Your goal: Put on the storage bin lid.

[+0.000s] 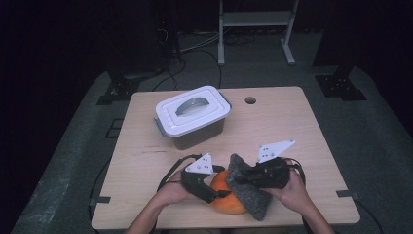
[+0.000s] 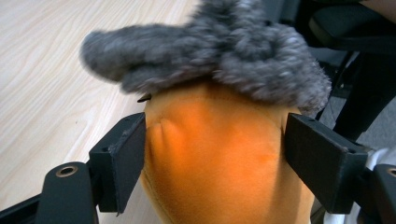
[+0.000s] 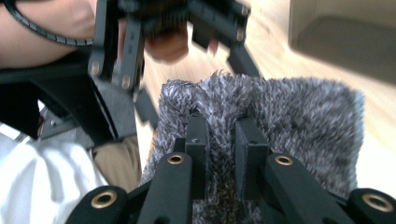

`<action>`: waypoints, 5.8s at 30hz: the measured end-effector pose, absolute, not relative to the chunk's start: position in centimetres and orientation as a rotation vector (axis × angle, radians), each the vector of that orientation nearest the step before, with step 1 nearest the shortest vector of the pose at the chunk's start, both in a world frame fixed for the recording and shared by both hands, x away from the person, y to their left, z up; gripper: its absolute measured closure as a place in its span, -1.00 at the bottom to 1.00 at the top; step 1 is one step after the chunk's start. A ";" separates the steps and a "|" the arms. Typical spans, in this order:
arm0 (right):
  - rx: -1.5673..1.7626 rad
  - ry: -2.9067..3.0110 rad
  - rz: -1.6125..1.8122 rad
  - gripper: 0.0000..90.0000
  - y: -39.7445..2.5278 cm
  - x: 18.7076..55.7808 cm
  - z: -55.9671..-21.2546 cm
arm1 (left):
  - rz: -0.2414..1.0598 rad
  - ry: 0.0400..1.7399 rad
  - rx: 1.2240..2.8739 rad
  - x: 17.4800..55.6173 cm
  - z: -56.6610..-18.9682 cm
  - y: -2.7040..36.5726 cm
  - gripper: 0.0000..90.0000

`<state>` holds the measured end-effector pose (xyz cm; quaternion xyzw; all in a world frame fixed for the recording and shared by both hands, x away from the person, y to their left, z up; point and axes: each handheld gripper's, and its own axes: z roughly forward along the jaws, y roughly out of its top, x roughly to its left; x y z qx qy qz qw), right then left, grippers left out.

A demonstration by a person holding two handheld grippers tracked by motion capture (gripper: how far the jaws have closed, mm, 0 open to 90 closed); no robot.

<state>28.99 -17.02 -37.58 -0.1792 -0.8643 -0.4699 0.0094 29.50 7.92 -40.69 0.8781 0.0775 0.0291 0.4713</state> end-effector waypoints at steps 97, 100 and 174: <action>-0.621 -2.716 -1.458 0.75 -18.1 29.1 -38.3 | 0.101 0.126 2.132 29.8 -40.5 8.9 -0.23; -0.590 -2.736 -1.477 0.74 -17.4 28.9 -37.7 | 0.122 0.085 2.148 29.4 -40.3 8.4 -0.23; -0.654 -2.691 -1.422 0.72 -18.2 30.2 -39.6 | 0.156 0.016 2.171 29.4 -40.3 9.2 0.00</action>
